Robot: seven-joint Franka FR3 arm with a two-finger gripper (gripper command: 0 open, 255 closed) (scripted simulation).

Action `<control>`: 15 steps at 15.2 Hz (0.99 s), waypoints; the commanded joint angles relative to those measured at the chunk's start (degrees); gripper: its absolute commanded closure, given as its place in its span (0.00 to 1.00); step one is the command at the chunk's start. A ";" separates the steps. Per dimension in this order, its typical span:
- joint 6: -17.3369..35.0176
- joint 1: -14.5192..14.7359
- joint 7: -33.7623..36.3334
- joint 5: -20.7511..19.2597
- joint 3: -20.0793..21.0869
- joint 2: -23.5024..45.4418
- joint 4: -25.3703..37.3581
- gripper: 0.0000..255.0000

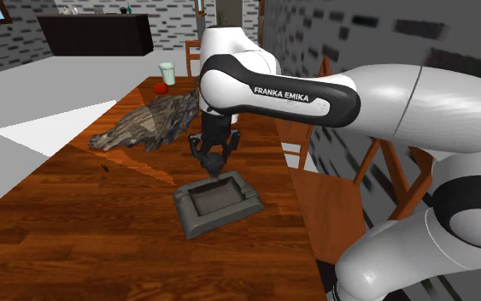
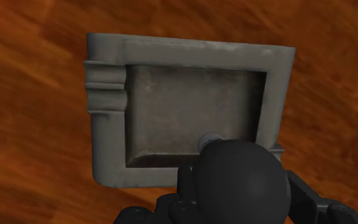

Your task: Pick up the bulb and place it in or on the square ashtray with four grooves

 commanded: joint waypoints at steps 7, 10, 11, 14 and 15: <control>6.01 0.42 -0.82 0.80 0.38 -1.37 -7.34 1.00; 7.78 0.53 -1.00 1.02 0.56 -1.58 -9.31 1.00; 7.78 0.53 -1.00 1.02 0.56 -1.58 -9.31 1.00; 7.78 0.53 -1.00 1.02 0.56 -1.58 -9.30 1.00; 7.78 0.53 -1.00 1.02 0.56 -1.58 -9.30 1.00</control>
